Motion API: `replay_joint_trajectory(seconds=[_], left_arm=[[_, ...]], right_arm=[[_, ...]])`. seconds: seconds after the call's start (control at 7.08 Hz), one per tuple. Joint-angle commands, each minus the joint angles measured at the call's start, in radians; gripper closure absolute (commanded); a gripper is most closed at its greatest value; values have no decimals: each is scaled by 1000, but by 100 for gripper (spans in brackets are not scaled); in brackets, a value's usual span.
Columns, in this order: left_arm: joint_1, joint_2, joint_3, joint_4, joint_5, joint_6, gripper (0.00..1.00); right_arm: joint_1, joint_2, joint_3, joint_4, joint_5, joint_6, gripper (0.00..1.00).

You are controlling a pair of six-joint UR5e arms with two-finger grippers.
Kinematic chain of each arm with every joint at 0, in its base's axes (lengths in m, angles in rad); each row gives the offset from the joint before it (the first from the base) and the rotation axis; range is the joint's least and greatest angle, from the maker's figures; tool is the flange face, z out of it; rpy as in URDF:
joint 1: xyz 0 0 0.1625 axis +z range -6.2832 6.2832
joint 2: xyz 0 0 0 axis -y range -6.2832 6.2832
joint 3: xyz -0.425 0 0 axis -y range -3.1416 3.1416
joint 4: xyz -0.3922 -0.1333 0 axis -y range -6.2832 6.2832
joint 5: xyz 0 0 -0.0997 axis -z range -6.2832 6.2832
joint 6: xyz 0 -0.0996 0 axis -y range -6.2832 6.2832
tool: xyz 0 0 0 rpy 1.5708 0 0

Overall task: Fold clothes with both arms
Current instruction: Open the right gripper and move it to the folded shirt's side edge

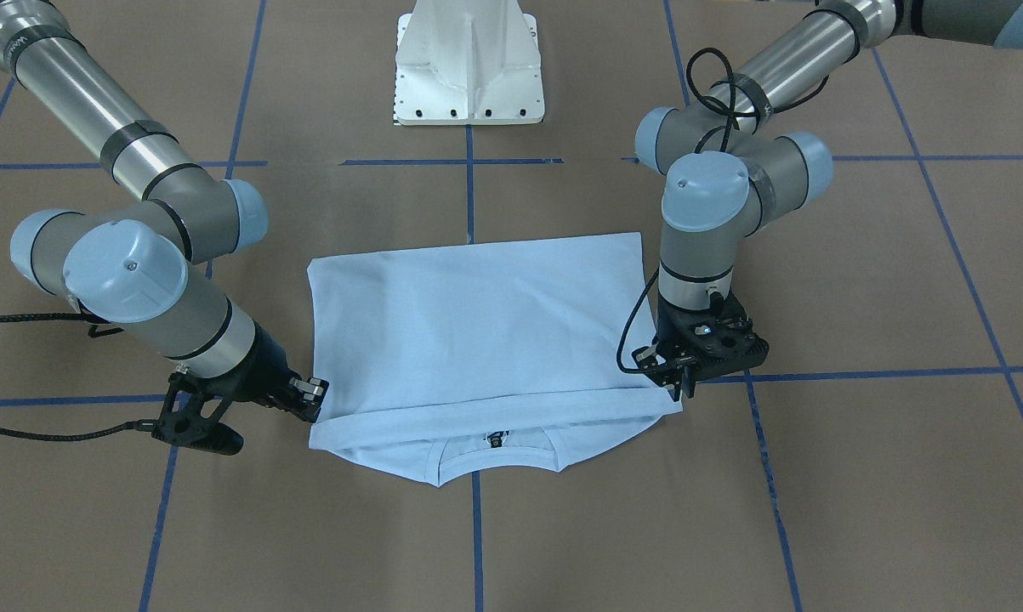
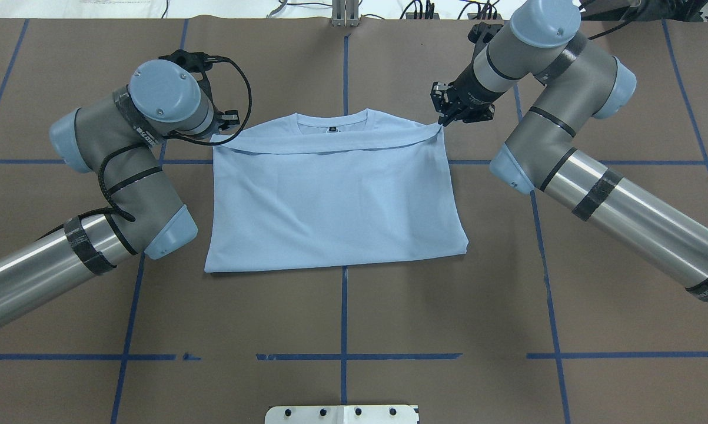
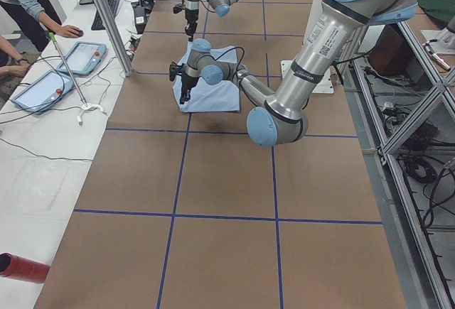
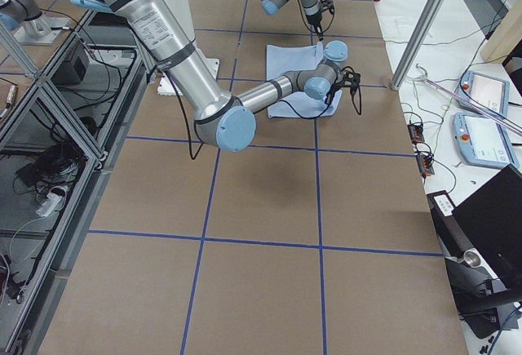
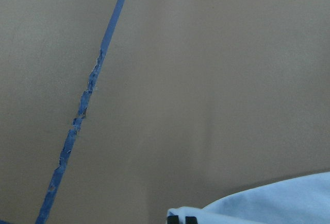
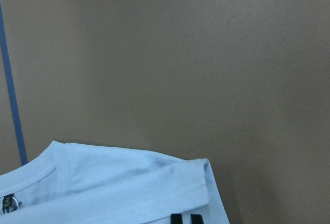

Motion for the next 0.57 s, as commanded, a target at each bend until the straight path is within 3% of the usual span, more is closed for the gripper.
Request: replay_joint_trajectory(seconds=[0.0, 0.28, 0.42], left_arm=[[0, 0, 0, -6, 1, 1, 0], [-1, 0, -8, -4, 0, -1, 0], [-1, 0, -11, -4, 0, -4, 0]], right_arm=[[-3, -7, 1, 5, -3, -6, 0], [-53, -91, 76, 171, -9, 34, 0], [-90, -168, 174, 170, -30, 42, 0]])
